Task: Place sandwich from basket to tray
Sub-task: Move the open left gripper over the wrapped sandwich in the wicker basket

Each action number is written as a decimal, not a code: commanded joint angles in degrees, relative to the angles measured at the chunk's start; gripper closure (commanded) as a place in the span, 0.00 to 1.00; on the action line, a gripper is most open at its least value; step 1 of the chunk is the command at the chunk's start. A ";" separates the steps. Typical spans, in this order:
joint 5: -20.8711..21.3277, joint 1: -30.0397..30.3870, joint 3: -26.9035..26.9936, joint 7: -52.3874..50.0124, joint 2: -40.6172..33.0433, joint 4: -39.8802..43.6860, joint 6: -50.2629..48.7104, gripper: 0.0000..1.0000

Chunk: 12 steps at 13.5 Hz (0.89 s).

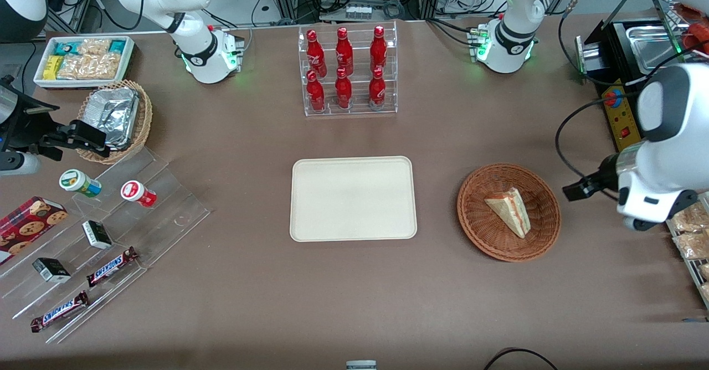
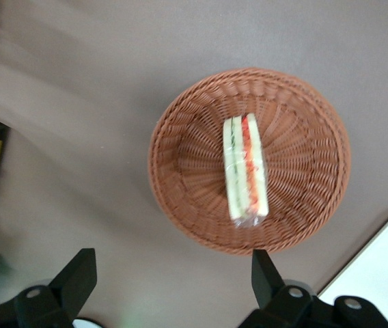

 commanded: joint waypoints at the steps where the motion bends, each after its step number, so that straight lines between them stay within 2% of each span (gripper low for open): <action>1: -1.16 -1.81 0.12 -7.40 1.34 -1.36 5.26 0.00; 4: -1.43 -2.70 0.12 -10.14 1.34 -5.32 10.55 0.00; 6: -3.00 -2.70 0.12 -10.15 1.35 -5.59 11.35 0.00; 12: -3.10 -3.58 0.12 -11.73 2.49 -8.04 15.47 0.00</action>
